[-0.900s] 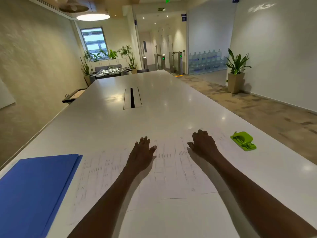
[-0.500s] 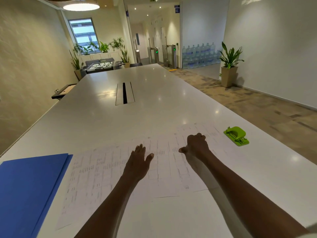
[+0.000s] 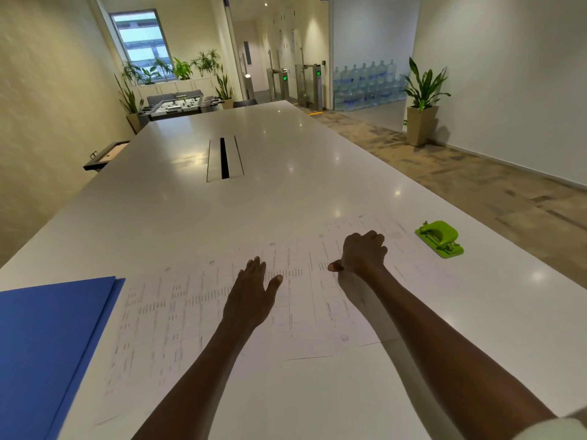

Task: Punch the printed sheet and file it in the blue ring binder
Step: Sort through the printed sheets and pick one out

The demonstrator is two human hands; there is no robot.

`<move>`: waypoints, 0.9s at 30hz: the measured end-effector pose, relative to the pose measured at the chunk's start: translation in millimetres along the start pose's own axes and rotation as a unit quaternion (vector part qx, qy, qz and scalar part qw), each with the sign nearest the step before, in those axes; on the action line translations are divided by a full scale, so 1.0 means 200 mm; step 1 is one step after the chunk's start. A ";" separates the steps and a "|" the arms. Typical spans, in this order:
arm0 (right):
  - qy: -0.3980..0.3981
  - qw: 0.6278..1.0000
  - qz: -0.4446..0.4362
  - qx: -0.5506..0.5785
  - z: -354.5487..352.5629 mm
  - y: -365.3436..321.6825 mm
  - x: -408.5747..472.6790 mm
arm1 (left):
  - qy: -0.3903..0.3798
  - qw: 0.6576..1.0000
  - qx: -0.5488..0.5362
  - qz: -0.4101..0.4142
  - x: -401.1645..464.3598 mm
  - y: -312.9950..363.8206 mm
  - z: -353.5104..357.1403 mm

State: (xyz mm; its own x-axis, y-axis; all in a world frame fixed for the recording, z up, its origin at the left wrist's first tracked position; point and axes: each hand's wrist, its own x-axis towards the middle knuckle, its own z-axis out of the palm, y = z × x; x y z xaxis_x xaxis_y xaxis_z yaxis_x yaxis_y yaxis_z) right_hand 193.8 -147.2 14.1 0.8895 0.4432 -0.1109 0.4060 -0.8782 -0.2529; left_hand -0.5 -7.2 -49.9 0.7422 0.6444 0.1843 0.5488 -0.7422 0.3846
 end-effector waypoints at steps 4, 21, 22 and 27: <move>0.027 0.998 0.049 0.010 0.00 0.05 0.02 | 0.009 1.000 0.005 0.003 0.00 0.00 0.00; -0.051 0.997 0.032 0.042 -0.05 -0.01 0.04 | 0.002 1.000 0.012 0.003 0.00 -0.02 0.02; -0.051 0.997 0.040 0.041 -0.05 -0.01 0.04 | 0.002 1.000 0.011 0.003 0.00 -0.02 0.02; -0.034 0.994 0.065 0.078 -0.02 -0.02 0.07 | 0.001 1.000 0.010 -0.002 0.00 -0.02 0.02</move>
State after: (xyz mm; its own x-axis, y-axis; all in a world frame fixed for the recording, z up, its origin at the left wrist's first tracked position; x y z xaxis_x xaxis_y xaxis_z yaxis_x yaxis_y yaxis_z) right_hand 205.6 -137.3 18.0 0.9139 0.3441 -0.2155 0.2469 -0.8924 -0.3778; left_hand -0.4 -4.4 -54.7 0.7386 0.6482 0.1853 0.5598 -0.7429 0.3671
